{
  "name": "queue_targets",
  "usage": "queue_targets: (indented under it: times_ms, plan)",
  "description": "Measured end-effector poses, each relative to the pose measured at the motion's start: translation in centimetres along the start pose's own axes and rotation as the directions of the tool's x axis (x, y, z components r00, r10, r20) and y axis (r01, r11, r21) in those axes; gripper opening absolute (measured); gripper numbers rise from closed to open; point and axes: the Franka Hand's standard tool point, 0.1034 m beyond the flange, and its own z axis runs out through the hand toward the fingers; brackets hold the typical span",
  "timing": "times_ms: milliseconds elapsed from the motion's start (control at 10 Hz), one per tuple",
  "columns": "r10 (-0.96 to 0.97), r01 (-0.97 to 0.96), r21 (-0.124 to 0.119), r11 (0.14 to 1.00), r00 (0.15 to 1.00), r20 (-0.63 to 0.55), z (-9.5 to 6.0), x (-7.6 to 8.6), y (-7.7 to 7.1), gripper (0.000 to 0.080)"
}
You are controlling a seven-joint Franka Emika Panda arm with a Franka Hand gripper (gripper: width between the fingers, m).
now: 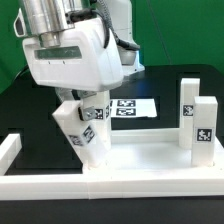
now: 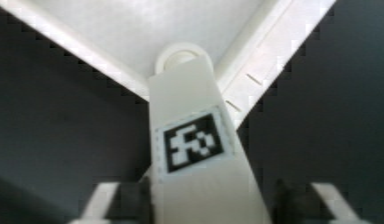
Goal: Assemble desk
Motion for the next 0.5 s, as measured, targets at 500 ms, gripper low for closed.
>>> queue_targets:
  times_ms: [500]
  plan:
    - [0.381,-0.381,-0.015,0.925,0.925,0.004,0.00,-0.16,0.42,0.0295]
